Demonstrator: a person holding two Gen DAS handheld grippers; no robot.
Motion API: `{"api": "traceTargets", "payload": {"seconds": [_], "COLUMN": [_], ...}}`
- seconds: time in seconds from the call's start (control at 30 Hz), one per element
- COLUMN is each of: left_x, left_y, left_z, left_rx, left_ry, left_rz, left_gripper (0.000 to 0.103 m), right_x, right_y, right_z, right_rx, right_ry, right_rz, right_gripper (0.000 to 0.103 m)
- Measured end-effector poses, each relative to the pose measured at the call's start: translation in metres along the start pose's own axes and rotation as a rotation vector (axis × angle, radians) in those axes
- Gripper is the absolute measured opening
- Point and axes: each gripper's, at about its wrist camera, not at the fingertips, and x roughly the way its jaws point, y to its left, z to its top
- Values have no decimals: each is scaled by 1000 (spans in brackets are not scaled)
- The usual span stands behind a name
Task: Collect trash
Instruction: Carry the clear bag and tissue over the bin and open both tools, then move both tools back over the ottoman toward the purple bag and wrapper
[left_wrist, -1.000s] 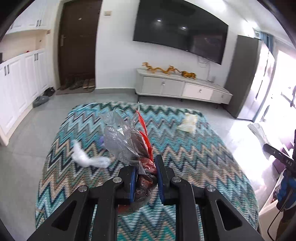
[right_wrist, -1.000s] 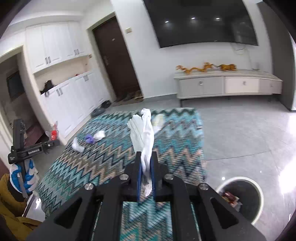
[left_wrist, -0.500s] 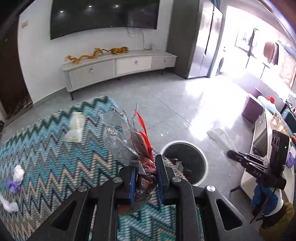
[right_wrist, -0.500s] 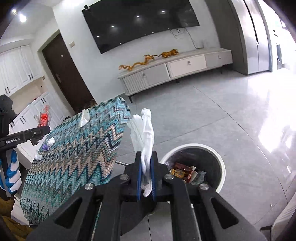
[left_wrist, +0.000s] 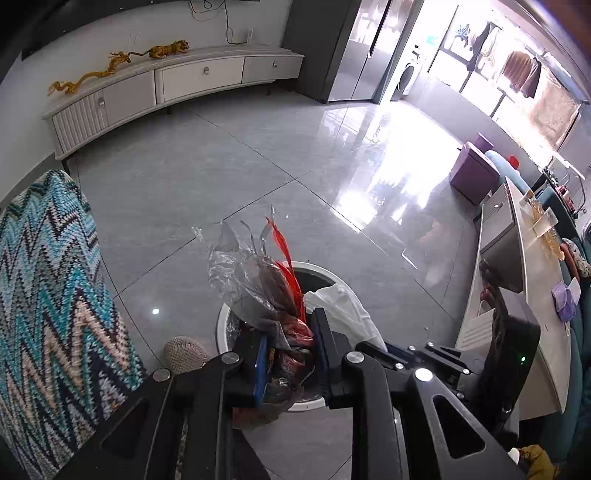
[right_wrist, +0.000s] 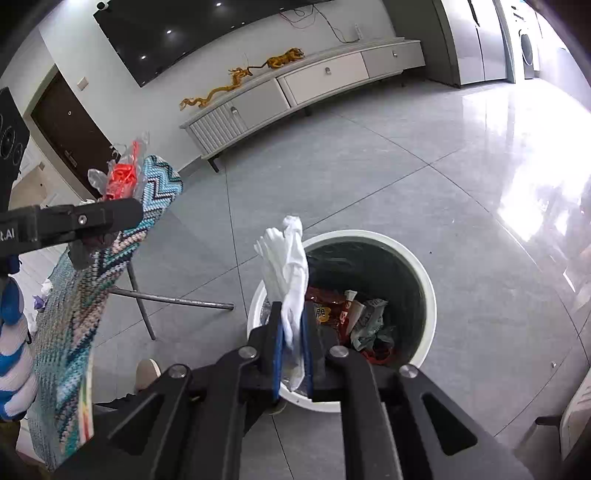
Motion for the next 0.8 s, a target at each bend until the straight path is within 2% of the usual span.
{"api": "traceTargets", "payload": {"seconds": [0.2, 0.23, 0.27, 0.3, 0.37, 0.4, 0.57, 0.8], "left_x": [20, 20, 19, 19, 16, 15, -6, -56], "left_y": [10, 11, 13, 12, 12, 14, 11, 7], "left_z": [5, 4, 3, 1, -2, -2, -10, -32], "left_rx": [-48, -55, -60, -62, -61, -58, -34, 31], "left_ry": [9, 9, 6, 2, 0, -3, -23, -73], "left_rz": [-24, -28, -30, -26, -23, -19, 4, 66], "left_gripper": [47, 55, 62, 63, 63, 63, 63, 63], "right_x": [38, 44, 49, 52, 54, 53, 43, -7], "right_y": [-13, -15, -17, -19, -21, -22, -23, -1], "right_z": [-3, -4, -6, -7, -10, -11, -13, -5], "right_rx": [13, 11, 10, 12, 22, 27, 43, 10], "right_ry": [50, 60, 71, 78, 80, 78, 65, -1], "right_rz": [-63, -79, -92, -100, -110, -115, -124, -118], "right_gripper": [12, 13, 19, 23, 40, 42, 42, 43]}}
